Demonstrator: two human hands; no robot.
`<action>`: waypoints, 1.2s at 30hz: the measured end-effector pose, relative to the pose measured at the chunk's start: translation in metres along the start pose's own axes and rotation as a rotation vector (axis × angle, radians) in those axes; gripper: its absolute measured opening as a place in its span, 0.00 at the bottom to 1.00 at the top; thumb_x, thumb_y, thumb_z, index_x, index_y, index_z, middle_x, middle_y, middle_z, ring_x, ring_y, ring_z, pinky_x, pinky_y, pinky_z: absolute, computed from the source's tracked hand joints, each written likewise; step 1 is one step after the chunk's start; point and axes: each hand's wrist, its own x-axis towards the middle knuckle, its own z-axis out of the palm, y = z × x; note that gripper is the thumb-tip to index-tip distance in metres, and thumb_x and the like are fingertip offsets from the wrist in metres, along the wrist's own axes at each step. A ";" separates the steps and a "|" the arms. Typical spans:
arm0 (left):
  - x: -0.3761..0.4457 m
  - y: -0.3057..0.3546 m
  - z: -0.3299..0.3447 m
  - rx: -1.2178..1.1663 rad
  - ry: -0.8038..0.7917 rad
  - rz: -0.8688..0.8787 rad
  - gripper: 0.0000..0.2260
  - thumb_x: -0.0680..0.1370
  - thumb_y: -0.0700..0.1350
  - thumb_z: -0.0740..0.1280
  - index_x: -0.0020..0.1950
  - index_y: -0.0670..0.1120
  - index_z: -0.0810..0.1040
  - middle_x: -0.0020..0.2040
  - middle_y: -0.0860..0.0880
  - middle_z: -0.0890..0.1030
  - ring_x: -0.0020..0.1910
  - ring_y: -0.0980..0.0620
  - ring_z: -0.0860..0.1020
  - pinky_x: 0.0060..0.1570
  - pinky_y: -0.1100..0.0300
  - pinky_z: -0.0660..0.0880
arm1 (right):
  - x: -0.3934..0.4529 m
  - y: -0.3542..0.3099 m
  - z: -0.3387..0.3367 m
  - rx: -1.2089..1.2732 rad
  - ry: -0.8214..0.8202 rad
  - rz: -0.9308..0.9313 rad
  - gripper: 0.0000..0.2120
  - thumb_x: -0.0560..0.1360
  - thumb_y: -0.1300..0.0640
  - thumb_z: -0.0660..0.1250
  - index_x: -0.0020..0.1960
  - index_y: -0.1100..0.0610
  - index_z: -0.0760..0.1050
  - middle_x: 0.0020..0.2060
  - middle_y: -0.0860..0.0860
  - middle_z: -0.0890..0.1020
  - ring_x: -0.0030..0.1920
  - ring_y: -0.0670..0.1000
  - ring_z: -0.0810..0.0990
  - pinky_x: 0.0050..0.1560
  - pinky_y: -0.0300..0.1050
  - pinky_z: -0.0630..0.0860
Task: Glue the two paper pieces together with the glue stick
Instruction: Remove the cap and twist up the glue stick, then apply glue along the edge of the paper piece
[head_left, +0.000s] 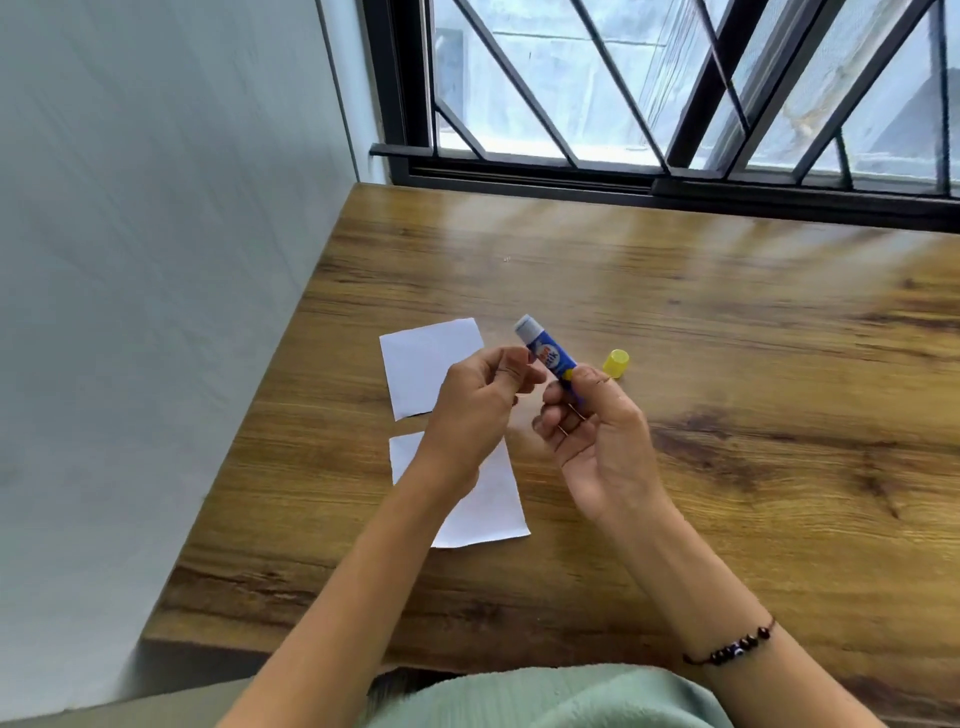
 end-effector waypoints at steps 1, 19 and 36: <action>0.003 -0.003 -0.006 0.111 0.039 0.031 0.09 0.79 0.45 0.59 0.51 0.46 0.78 0.48 0.46 0.82 0.51 0.50 0.79 0.58 0.51 0.76 | 0.004 -0.001 0.000 -0.007 0.035 -0.008 0.06 0.75 0.60 0.61 0.50 0.60 0.73 0.28 0.52 0.78 0.25 0.46 0.73 0.30 0.38 0.75; 0.053 -0.031 -0.045 1.240 -0.060 0.151 0.22 0.78 0.51 0.60 0.71 0.50 0.63 0.76 0.49 0.59 0.76 0.47 0.54 0.70 0.49 0.55 | 0.065 -0.015 0.031 -0.559 0.080 -0.370 0.05 0.74 0.63 0.65 0.48 0.56 0.73 0.36 0.51 0.75 0.29 0.48 0.72 0.32 0.40 0.74; 0.062 -0.025 -0.048 1.300 -0.065 0.170 0.26 0.77 0.54 0.61 0.72 0.46 0.61 0.76 0.47 0.60 0.73 0.47 0.58 0.67 0.50 0.60 | 0.132 -0.005 0.061 -1.397 -0.155 -0.625 0.12 0.74 0.56 0.65 0.54 0.61 0.72 0.36 0.50 0.76 0.37 0.51 0.74 0.43 0.44 0.72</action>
